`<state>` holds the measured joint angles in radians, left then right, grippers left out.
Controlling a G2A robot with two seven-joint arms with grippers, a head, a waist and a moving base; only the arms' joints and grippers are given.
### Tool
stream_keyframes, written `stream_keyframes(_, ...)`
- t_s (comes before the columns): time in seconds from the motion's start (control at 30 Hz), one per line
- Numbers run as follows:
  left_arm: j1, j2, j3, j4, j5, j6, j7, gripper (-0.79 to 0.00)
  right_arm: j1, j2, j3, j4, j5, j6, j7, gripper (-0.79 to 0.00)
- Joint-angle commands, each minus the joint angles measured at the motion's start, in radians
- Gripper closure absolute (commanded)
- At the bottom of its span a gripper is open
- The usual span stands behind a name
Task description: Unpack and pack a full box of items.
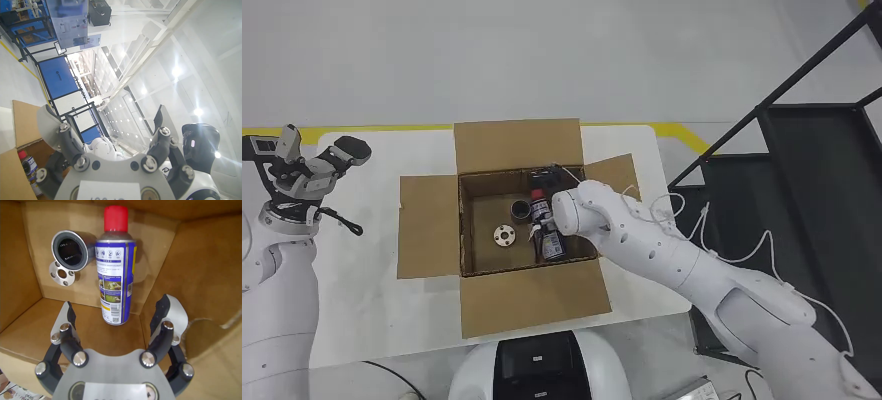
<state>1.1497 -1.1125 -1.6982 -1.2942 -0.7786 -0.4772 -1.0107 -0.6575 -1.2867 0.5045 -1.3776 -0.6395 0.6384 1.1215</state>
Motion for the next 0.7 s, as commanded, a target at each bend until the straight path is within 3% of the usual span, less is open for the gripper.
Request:
stream_keyframes(0.0, 0.000, 0.000, 0.000, 0.000, 0.000, 0.000, 0.000, -0.785, -0.001, -0.010, -0.004, 0.017, 0.013, -0.010, -0.013, -0.785)
stream_keyframes(0.33, 0.000, 0.000, 0.000, 0.000, 0.000, 0.000, 0.000, -0.785, 0.034, -0.067, -0.030, 0.147, 0.030, -0.014, -0.047, -0.785)
stream_keyframes(0.4, 0.000, 0.000, 0.000, 0.000, 0.000, 0.000, 0.000, -0.785, 0.044, -0.079, -0.042, 0.171, 0.025, -0.011, -0.038, -0.696)
stream_keyframes(0.57, 0.000, 0.000, 0.000, 0.000, 0.000, 0.000, 0.000, -0.785, 0.061, -0.110, -0.065, 0.226, 0.024, -0.019, -0.032, -0.723)
stream_keyframes(0.67, 0.000, 0.000, 0.000, 0.000, 0.000, 0.000, 0.000, -0.785, 0.066, -0.128, -0.071, 0.260, 0.029, -0.029, -0.041, -0.693)
